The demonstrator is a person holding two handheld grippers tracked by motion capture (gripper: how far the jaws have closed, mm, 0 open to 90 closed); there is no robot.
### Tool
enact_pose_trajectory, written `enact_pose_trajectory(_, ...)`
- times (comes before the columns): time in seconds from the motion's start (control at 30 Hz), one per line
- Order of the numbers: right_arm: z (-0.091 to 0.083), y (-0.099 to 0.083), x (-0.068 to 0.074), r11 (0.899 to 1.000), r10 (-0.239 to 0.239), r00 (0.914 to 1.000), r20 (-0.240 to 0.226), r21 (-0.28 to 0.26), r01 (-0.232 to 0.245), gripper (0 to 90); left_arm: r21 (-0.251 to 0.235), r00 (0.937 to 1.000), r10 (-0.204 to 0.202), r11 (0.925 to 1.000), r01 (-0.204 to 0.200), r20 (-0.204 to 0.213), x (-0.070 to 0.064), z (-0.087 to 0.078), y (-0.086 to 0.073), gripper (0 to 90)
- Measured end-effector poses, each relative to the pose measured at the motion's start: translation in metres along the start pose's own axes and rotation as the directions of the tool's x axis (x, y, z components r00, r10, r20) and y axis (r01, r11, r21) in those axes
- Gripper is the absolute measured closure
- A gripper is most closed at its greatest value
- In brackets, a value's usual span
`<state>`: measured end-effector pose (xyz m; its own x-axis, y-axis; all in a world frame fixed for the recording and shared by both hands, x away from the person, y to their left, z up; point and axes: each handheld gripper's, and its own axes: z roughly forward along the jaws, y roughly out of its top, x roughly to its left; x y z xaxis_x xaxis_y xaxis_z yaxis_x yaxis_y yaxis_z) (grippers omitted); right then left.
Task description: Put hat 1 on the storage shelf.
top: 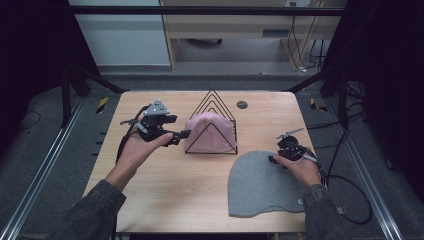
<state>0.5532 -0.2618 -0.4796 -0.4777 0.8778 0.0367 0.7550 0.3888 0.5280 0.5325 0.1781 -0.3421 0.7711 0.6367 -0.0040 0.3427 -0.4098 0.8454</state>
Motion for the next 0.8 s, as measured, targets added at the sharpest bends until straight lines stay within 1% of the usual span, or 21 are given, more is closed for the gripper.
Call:
enact_pose_trajectory(0.1,-0.001,-0.001,0.0,1.0,-0.007,1.0,0.005,0.002,0.007,58.3,0.022,0.9998,0.003,0.9998,-0.003,-0.018,0.002,-0.005,-0.01,22.4)
enact_pose_trajectory(0.23,-0.003,-0.002,0.002,1.0,-0.027,0.9993,-0.025,0.014,0.027,73.2,0.027,0.9997,-0.008,0.9996,0.008,-0.024,0.002,-0.011,-0.021,21.5)
enact_pose_trajectory(0.27,-0.003,-0.002,0.003,0.999,-0.037,0.9988,-0.034,0.013,0.037,76.7,0.026,0.9998,-0.01,0.9996,0.01,-0.02,0.002,-0.012,-0.023,21.4)
enact_pose_trajectory(0.33,-0.003,-0.003,0.004,0.999,-0.035,0.9985,-0.043,0.012,0.035,81.8,0.024,0.9998,-0.018,0.9996,0.018,-0.013,0.002,-0.015,-0.029,21.1)
enact_pose_trajectory(0.4,-0.005,-0.004,0.004,0.999,-0.042,0.9977,-0.052,0.005,0.042,84.1,0.025,0.9996,-0.027,0.9993,0.027,0.001,0.002,-0.017,-0.036,20.7)
enact_pose_trajectory(0.43,-0.009,-0.005,0.005,0.998,-0.049,0.9973,-0.054,-0.028,0.048,84.6,0.03,0.9995,-0.029,0.9991,0.029,0.009,0.001,-0.018,-0.039,19.6)
enact_pose_trajectory(0.47,-0.009,-0.005,0.005,0.998,-0.049,0.9973,-0.054,-0.028,0.048,84.6,0.037,0.9994,-0.03,0.9989,0.029,0.018,0.001,-0.018,-0.043,19.6)
enact_pose_trajectory(0.5,-0.014,-0.005,0.007,0.998,-0.049,0.9969,-0.062,-0.047,0.046,84.7,0.045,0.9992,-0.03,0.9986,0.029,0.026,0.0,-0.018,-0.047,18.8)
enact_pose_trajectory(0.6,-0.031,-0.006,0.014,0.991,-0.077,0.9937,-0.081,-0.111,0.068,84.9,0.072,0.9983,-0.029,0.9971,0.025,0.051,-0.002,-0.018,-0.058,17.1)
enact_pose_trajectory(0.63,-0.039,-0.006,0.018,0.987,-0.095,0.9919,-0.084,-0.135,0.084,85.0,0.078,0.998,-0.03,0.9966,0.026,0.055,-0.003,-0.017,-0.061,16.5)
enact_pose_trajectory(0.67,-0.044,-0.006,0.021,0.983,-0.112,0.9904,-0.081,-0.154,0.098,85.1,0.085,0.9977,-0.03,0.9961,0.024,0.061,-0.004,-0.016,-0.064,16.4)
enact_pose_trajectory(0.7,-0.05,-0.006,0.025,0.978,-0.126,0.9881,-0.088,-0.178,0.109,85.1,0.093,0.997,-0.029,0.9954,0.022,0.071,-0.006,-0.014,-0.068,16.3)
enact_pose_trajectory(0.8,-0.07,-0.003,0.039,0.961,-0.177,0.9792,-0.099,-0.231,0.151,85.3,0.117,0.9957,-0.019,0.9931,0.009,0.091,-0.011,-0.011,-0.074,16.2)
